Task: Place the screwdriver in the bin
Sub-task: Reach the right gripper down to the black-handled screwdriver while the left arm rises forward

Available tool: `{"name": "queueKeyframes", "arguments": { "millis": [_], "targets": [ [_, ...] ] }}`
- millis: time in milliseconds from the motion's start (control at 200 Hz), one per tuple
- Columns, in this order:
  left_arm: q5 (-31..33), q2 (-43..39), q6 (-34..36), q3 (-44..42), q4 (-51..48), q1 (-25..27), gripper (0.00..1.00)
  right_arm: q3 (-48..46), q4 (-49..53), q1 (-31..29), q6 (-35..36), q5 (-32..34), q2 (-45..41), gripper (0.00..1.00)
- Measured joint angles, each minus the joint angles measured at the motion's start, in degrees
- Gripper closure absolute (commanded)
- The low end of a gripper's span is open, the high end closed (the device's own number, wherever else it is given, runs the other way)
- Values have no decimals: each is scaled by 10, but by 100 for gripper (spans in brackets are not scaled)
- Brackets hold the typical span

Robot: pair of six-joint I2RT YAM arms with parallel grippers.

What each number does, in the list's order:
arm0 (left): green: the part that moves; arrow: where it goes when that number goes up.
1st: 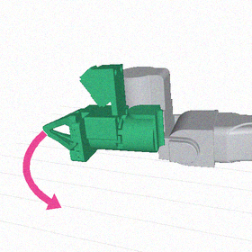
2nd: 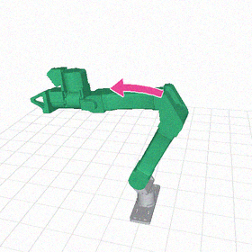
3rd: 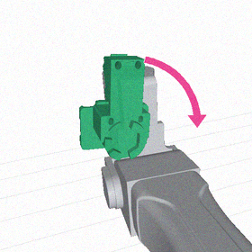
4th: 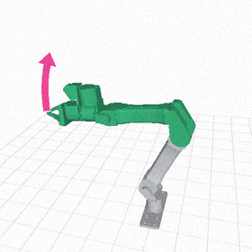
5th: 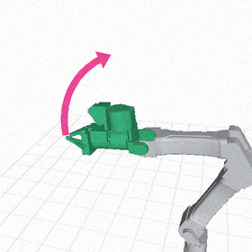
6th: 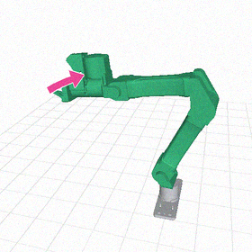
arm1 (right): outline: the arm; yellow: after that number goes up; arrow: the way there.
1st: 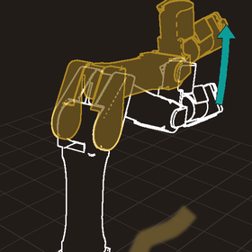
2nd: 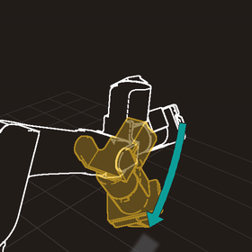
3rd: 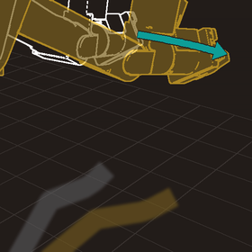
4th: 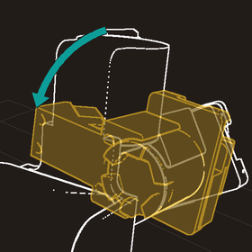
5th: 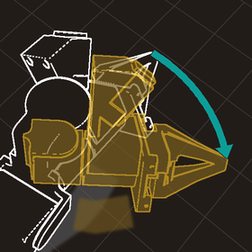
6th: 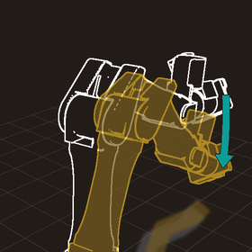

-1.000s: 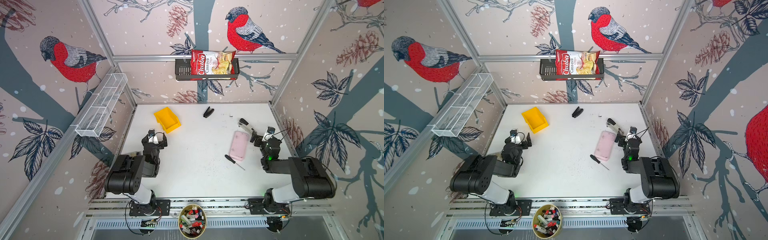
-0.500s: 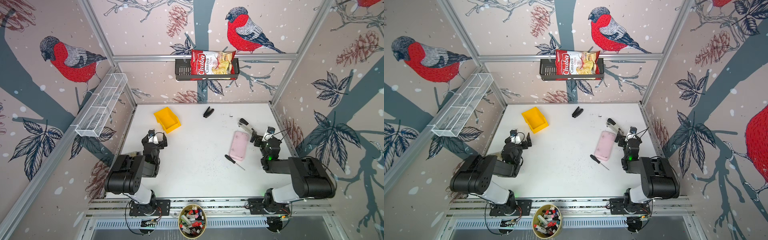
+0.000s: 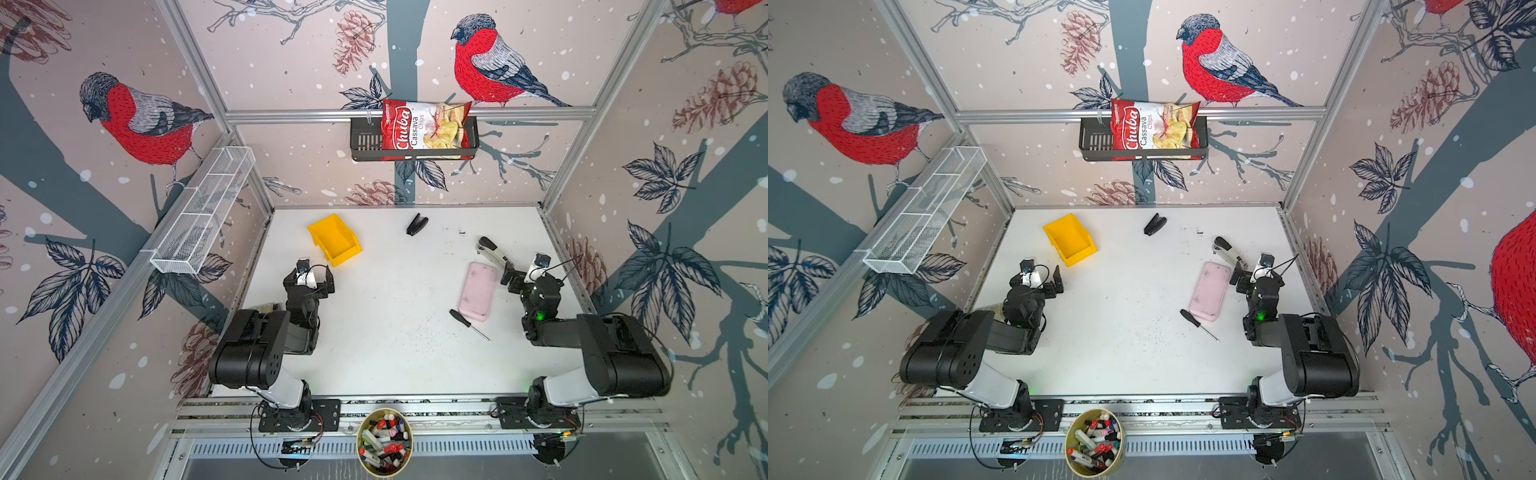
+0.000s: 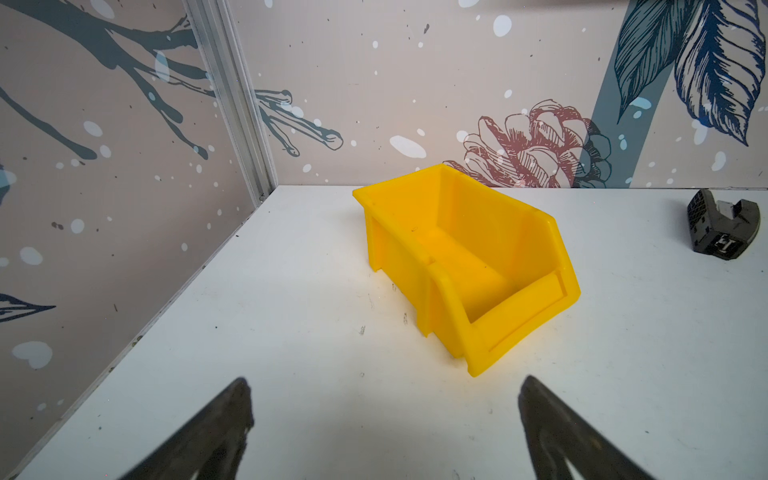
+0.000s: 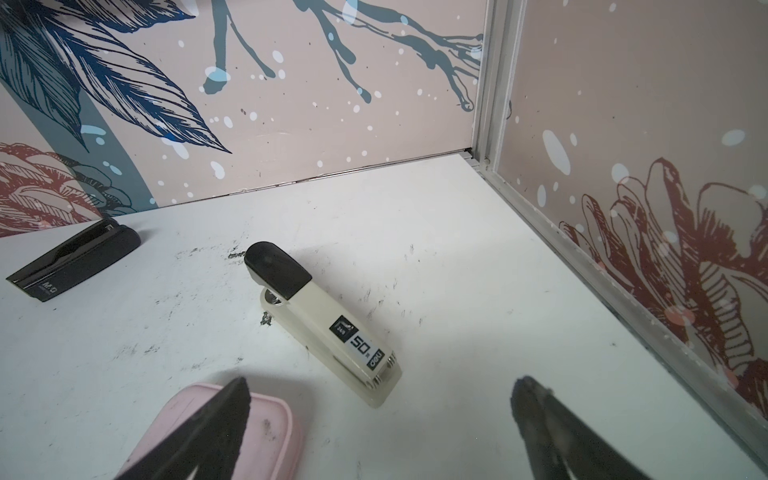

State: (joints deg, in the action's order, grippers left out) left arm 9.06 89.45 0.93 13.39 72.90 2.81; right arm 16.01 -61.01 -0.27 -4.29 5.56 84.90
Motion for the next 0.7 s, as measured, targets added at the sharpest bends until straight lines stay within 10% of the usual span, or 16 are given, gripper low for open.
{"name": "queueKeyframes", "arguments": {
  "millis": [335, 700],
  "targets": [
    [-1, -84, 0, 20, -63, 0, 2, -10, 37, 0, 0, 4, -94, 1],
    [-61, -223, 24, 58, -219, 57, 2, 34, 292, -8, -19, 6, -256, 0]
  ]
}}
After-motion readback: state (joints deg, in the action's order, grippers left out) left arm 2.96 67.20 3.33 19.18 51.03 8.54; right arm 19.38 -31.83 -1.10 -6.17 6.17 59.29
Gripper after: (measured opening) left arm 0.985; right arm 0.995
